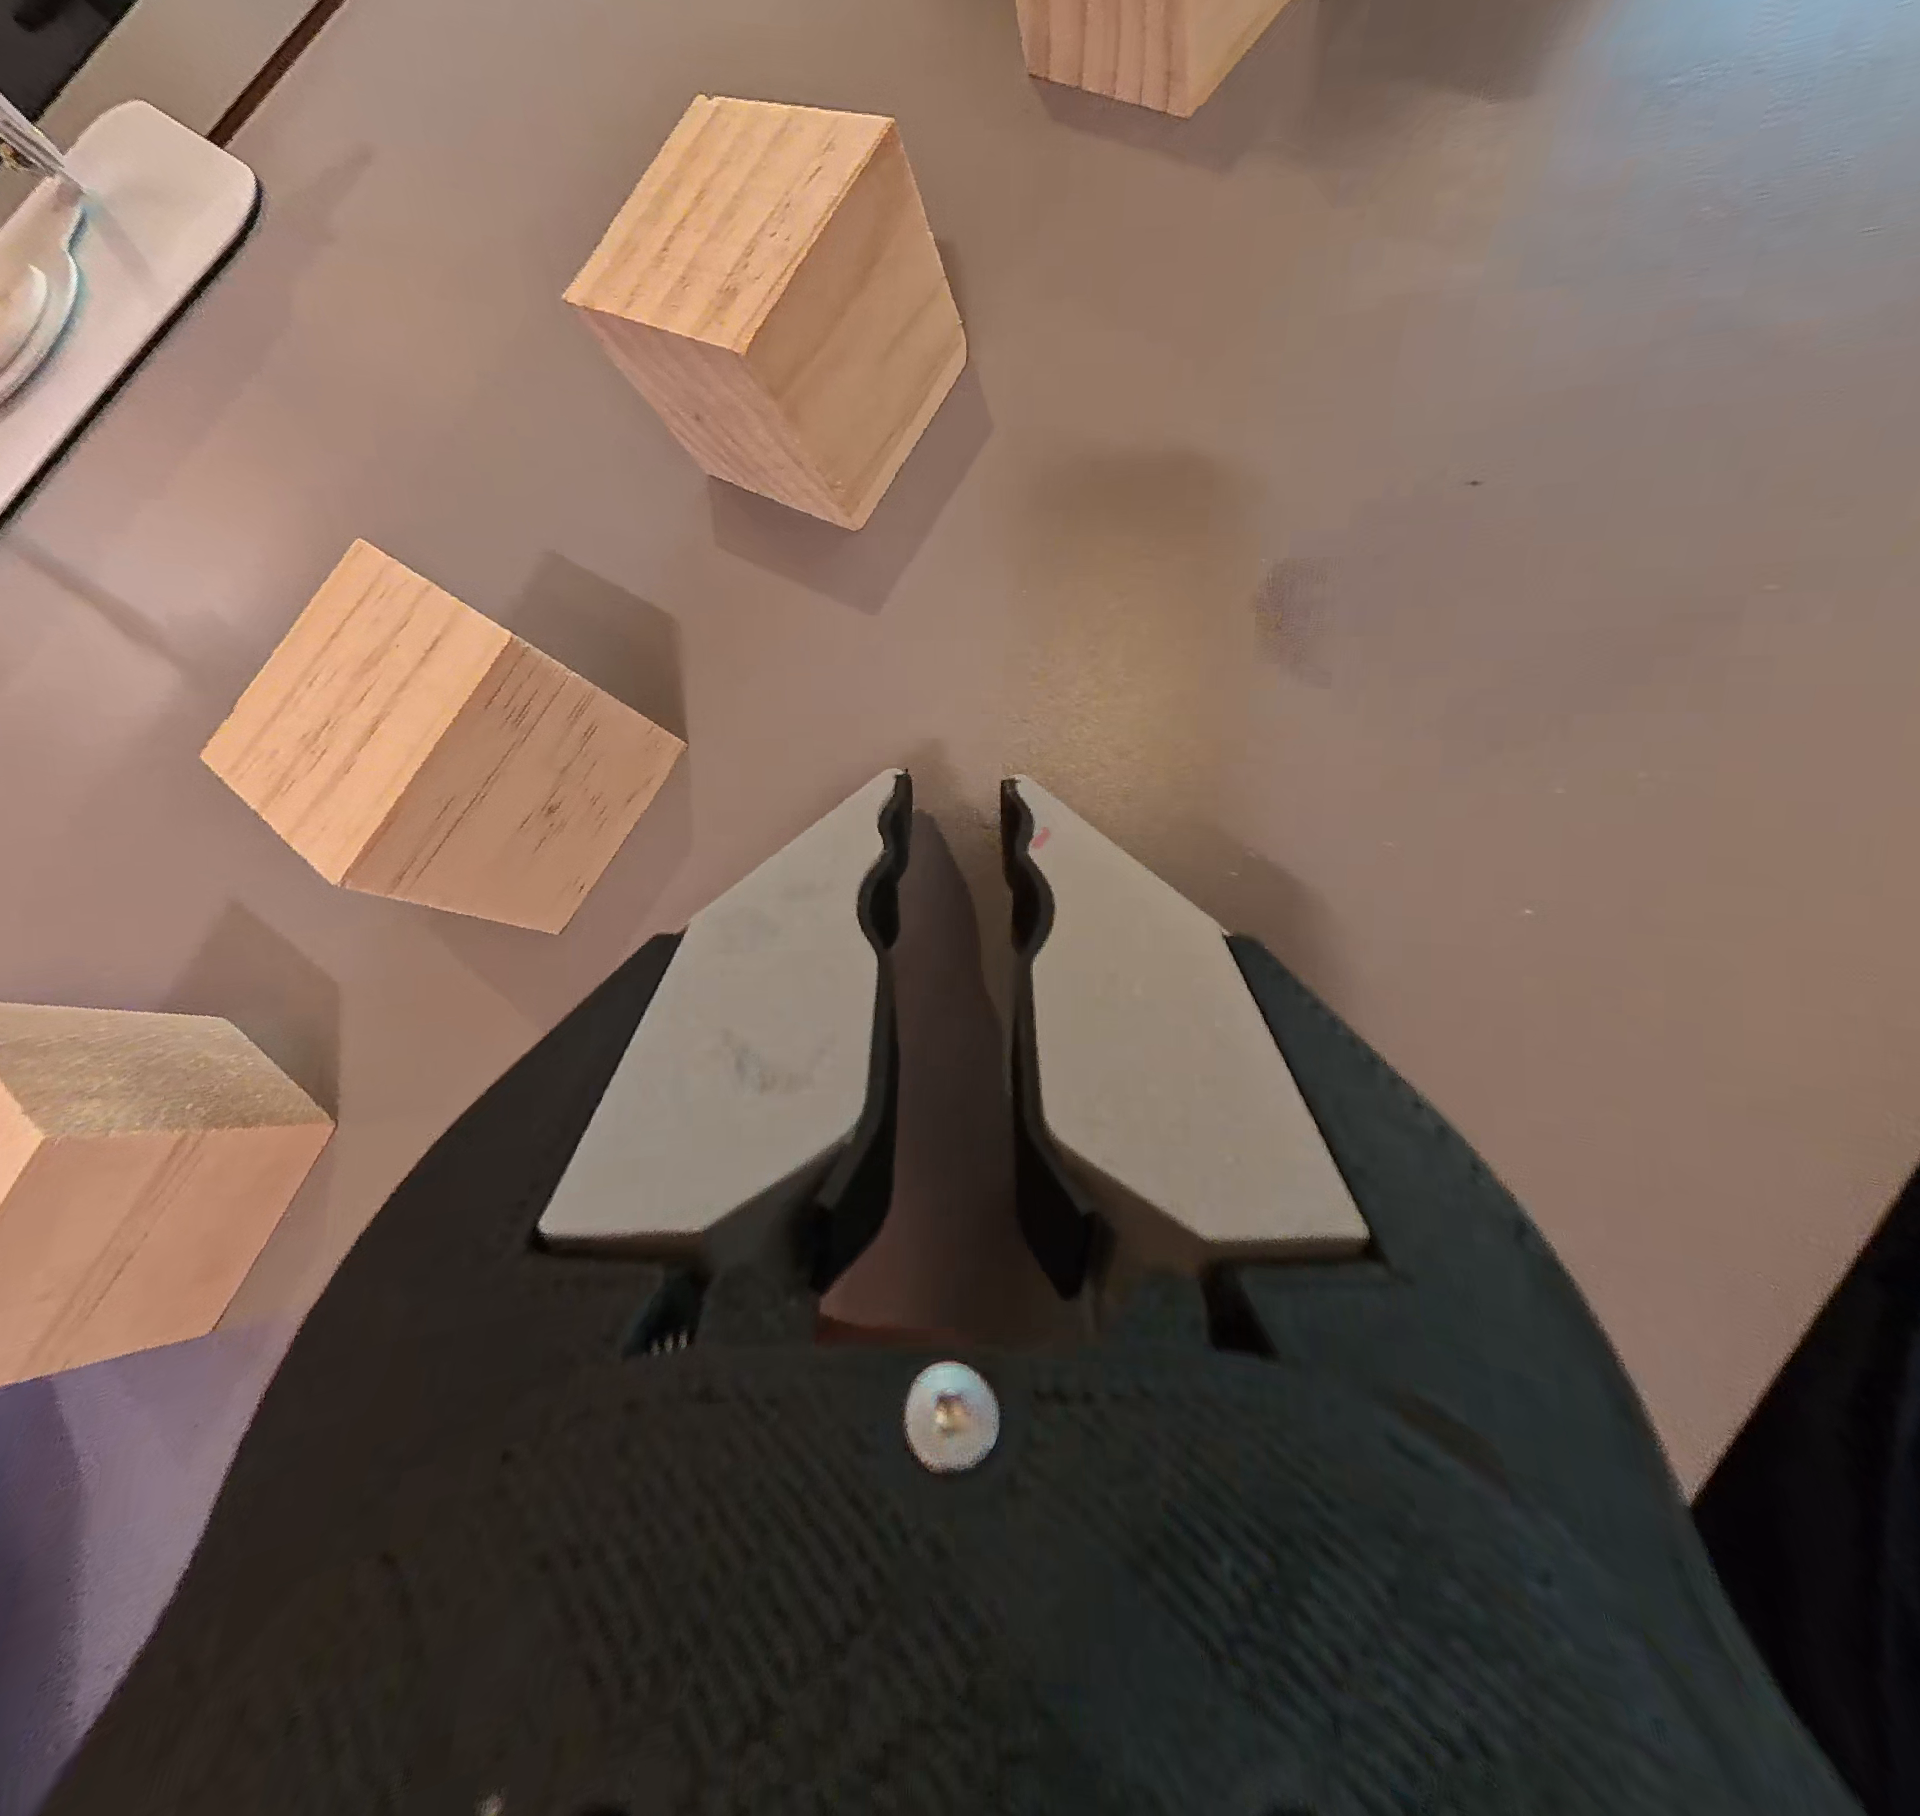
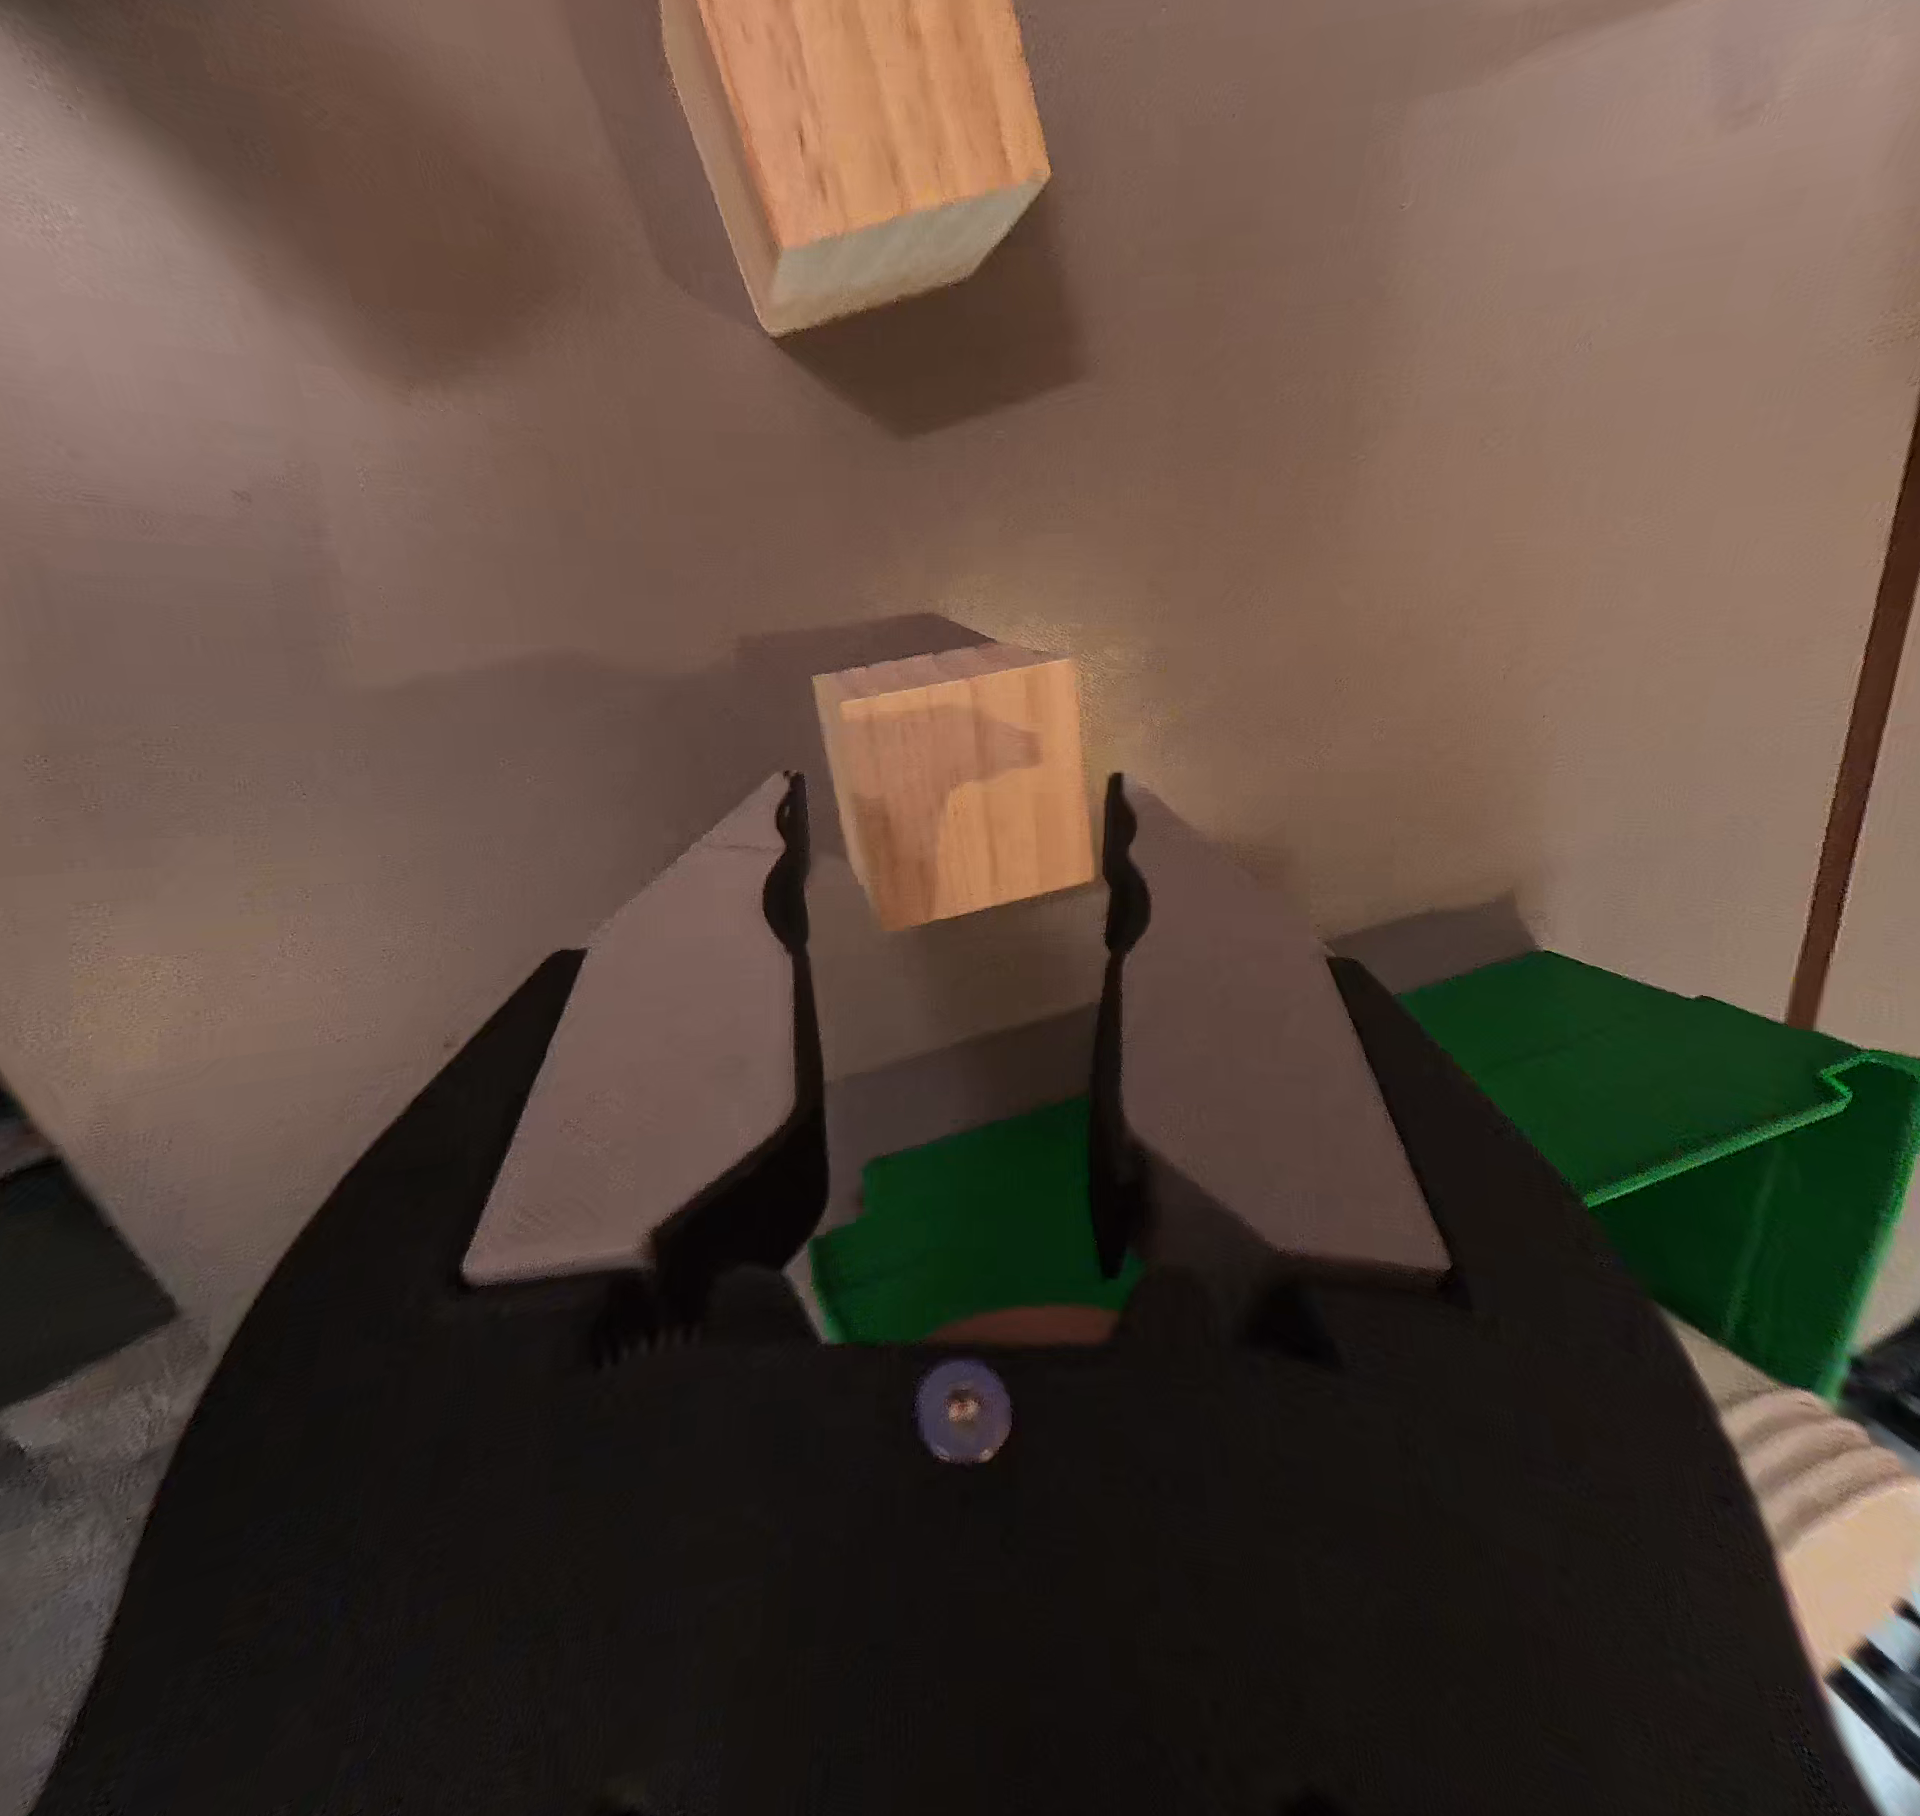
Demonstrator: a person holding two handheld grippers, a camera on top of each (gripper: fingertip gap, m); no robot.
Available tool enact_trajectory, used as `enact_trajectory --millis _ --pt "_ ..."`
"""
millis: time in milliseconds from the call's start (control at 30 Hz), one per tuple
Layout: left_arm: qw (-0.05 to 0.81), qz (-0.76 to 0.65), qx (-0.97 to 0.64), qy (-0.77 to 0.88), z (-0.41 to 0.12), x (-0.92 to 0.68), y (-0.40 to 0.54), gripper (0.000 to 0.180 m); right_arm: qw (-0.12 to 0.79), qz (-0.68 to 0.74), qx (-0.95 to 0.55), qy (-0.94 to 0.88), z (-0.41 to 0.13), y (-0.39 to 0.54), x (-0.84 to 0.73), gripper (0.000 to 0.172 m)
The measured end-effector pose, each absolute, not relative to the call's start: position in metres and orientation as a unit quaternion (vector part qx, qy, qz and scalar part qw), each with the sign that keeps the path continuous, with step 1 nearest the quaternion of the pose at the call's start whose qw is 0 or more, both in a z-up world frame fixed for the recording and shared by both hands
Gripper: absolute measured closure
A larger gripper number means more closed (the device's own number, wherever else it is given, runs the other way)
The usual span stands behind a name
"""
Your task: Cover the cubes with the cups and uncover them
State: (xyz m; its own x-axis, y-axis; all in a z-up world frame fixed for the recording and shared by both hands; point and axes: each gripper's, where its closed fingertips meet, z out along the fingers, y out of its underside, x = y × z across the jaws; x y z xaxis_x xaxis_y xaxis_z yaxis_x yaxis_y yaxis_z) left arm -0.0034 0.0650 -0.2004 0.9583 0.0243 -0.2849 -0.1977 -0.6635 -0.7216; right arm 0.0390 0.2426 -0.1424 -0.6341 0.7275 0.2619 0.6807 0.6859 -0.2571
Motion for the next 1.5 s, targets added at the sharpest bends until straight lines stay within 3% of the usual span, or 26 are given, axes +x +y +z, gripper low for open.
enact_trajectory --millis 167,300,533,700,800,1033,1167,1333,1500 --pt "0.406 0.148 -0.900 0.060 -0.201 -0.002 0.065 0.168 0.110 -0.024 -0.391 -0.914 -0.190 0.259 0.036 0.111" --pt "0.405 0.151 -0.899 0.062 -0.201 -0.001 0.065 0.169 0.095 0.011 -0.403 -0.910 -0.192 0.249 0.038 0.113" --pt "0.405 0.158 -0.898 0.067 -0.201 -0.001 0.065 0.169 0.214 0.148 -0.493 -0.830 -0.088 0.260 0.057 0.113" --pt "0.406 0.160 -0.897 0.070 -0.200 0.000 0.065 0.168 0.307 0.115 -0.616 -0.716 -0.037 0.367 0.098 0.113" --pt "0.406 0.164 -0.896 0.072 -0.200 0.000 0.065 0.168 0.286 0.077 -0.693 -0.657 -0.059 0.425 0.124 0.113" --pt "0.405 0.174 -0.894 0.074 -0.200 -0.001 0.065 0.168 0.199 0.027 -0.819 -0.538 -0.170 0.499 0.139 0.115" --pt "0.404 0.196 -0.890 0.081 -0.199 -0.002 0.065 0.169 0.194 0.037 -0.834 -0.515 -0.182 0.504 0.139 0.113" --pt "0.398 0.196 -0.892 0.079 -0.201 -0.003 0.065 0.177 0.277 0.014 -0.799 -0.534 -0.134 0.500 0.141 0.110" --pt "0.408 0.160 -0.897 0.058 -0.199 -0.004 0.065 0.163 0.335 0.118 -0.701 -0.619 -0.064 0.406 0.090 0.107"
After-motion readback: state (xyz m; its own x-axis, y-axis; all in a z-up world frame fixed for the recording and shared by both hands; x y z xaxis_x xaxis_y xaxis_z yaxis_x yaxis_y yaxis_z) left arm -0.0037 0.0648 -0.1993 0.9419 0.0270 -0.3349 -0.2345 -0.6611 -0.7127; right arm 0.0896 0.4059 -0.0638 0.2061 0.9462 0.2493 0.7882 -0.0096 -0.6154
